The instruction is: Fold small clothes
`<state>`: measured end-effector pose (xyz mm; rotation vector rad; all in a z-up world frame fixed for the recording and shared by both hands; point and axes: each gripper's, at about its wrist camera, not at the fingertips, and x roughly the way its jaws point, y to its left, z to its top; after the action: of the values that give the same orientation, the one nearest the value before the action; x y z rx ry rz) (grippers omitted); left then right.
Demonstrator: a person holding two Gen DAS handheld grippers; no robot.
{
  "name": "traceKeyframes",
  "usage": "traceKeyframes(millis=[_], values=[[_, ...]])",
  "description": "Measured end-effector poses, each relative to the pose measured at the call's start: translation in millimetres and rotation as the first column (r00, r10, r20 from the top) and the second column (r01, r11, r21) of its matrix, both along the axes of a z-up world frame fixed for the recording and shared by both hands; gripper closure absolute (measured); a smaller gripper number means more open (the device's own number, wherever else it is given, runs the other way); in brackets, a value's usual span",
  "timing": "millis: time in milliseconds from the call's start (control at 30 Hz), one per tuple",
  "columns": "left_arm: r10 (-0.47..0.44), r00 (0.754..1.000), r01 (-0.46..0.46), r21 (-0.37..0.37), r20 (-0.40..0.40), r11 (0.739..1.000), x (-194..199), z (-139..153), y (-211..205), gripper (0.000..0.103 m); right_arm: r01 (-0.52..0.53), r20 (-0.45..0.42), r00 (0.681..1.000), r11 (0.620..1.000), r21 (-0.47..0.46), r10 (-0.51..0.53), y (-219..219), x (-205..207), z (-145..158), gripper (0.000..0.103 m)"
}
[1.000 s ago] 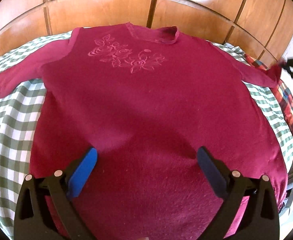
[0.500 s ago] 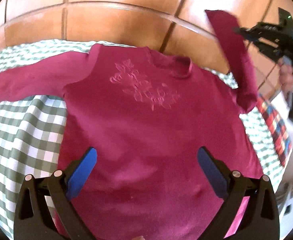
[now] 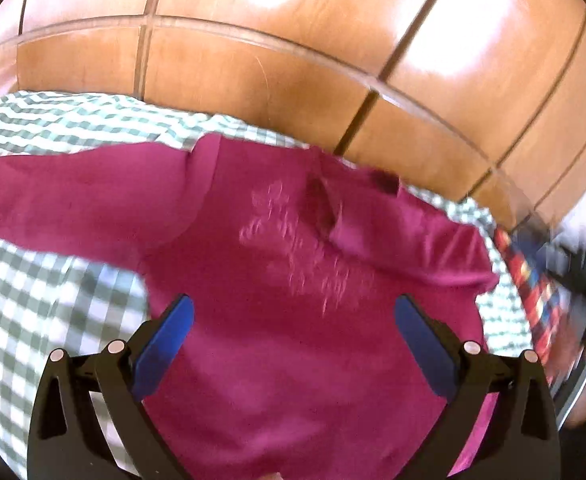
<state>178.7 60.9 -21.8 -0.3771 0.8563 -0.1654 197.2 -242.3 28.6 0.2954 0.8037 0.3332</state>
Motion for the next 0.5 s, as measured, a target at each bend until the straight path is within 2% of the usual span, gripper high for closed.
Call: traceKeyframes(millis=[67,100,133,233,400,467,500], values=[[0.000,1.000,0.000,-0.024,-0.009,1.000,19.7,1.2,-1.4,0.007,0.095,-0.053,0.994,0.995,-0.025,-0.097,-38.4,-20.1,-21.7,0.035],[-0.014,1.000,0.013,-0.033,-0.023,0.999,32.9,-0.6,-4.7,0.015,0.126,-0.075,0.989,0.992,-0.029,-0.127,-52.0,-26.9,-30.0,0.035],[-0.024,0.999,0.022,-0.032,-0.037,0.999,42.5,-2.5,-8.6,0.021,0.161,-0.097,0.982,0.986,-0.036,-0.164,-66.9,-34.1,-38.6,0.034],[-0.062,0.996,0.061,-0.016,-0.067,0.998,71.7,-11.5,-26.1,0.028,0.254,-0.143,0.955,0.966,-0.051,-0.259,-102.1,-47.1,-58.7,0.035],[-0.080,0.989,0.081,0.007,-0.128,0.997,108.0,-33.9,-57.3,0.030,0.303,-0.161,0.937,0.951,-0.069,-0.310,-120.9,-42.6,-76.0,0.034],[-0.096,0.984,0.100,0.016,-0.147,0.995,115.6,-43.0,-66.6,0.048,0.304,-0.165,0.935,0.949,-0.088,-0.315,-116.0,-31.3,-82.0,0.035],[-0.111,0.981,0.116,0.019,-0.157,0.993,119.1,-46.4,-73.0,0.070,0.301,-0.166,0.935,0.949,-0.095,-0.314,-113.4,-25.5,-85.3,0.035]])
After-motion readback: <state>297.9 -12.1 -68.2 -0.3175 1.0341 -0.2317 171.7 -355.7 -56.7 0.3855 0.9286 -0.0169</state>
